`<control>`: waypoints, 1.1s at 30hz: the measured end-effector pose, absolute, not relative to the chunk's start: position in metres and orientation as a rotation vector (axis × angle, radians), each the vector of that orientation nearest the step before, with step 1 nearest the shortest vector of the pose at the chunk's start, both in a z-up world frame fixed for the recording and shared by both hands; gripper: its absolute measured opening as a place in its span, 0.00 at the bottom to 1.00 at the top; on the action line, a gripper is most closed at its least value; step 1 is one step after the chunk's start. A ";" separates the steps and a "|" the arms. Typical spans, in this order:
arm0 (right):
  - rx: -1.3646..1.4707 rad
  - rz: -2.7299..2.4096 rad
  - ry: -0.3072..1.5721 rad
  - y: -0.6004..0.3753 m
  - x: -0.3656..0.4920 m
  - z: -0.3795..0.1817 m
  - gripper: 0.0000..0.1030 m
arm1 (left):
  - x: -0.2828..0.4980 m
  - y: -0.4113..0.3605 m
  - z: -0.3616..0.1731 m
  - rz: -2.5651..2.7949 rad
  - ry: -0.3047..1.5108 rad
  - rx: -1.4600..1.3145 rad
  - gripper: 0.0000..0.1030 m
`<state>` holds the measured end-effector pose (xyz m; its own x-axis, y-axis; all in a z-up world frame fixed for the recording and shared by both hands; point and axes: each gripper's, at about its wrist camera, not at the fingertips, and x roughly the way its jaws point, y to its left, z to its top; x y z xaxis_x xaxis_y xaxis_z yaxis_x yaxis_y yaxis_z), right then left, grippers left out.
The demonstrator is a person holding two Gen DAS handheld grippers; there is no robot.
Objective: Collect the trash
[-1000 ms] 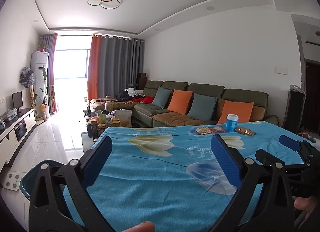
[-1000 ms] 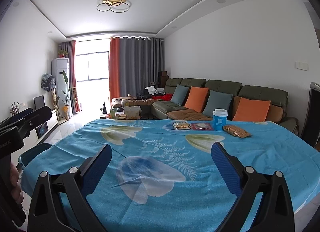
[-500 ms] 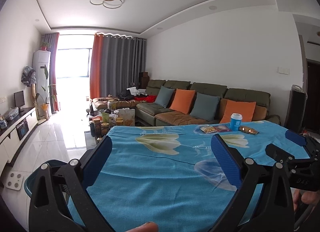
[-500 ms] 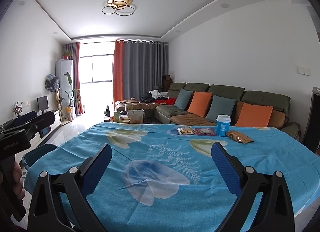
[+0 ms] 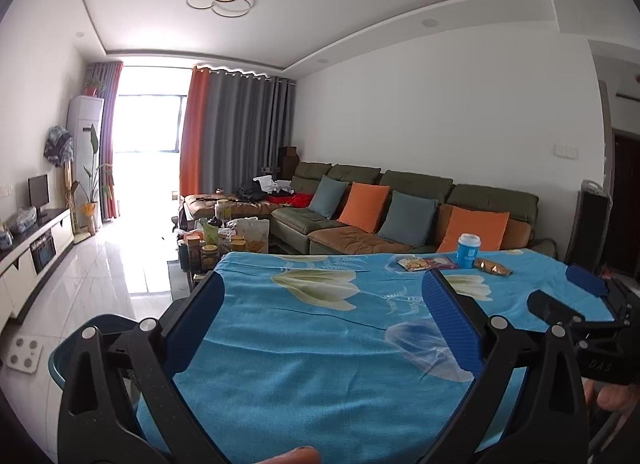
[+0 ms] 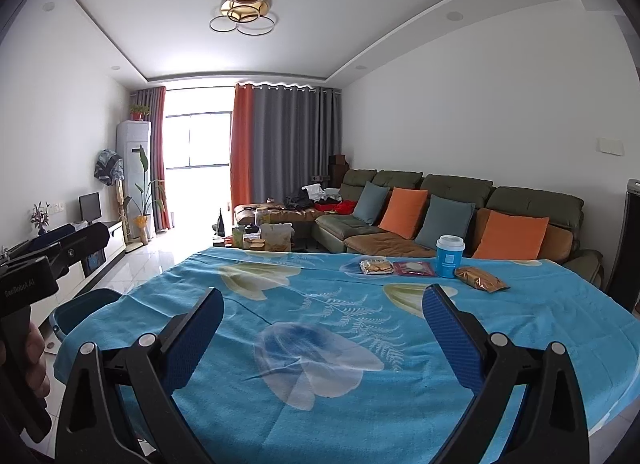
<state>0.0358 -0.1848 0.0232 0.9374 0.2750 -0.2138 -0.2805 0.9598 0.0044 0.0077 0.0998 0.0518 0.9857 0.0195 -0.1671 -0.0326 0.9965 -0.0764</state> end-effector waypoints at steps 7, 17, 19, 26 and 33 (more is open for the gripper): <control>-0.027 0.293 0.218 -0.183 0.034 0.022 0.93 | 0.004 0.094 0.051 0.012 0.169 -0.082 0.95; -0.024 0.291 0.234 -0.184 0.033 0.020 0.93 | -0.002 0.087 0.049 0.001 0.187 -0.078 0.95; -0.025 0.290 0.235 -0.184 0.033 0.019 0.93 | -0.004 0.086 0.049 0.000 0.188 -0.072 0.95; -0.021 0.290 0.254 -0.183 0.038 0.016 0.93 | -0.004 0.084 0.046 -0.005 0.207 -0.069 0.95; -0.015 0.291 0.275 -0.183 0.045 0.011 0.93 | 0.001 0.082 0.042 -0.007 0.235 -0.074 0.95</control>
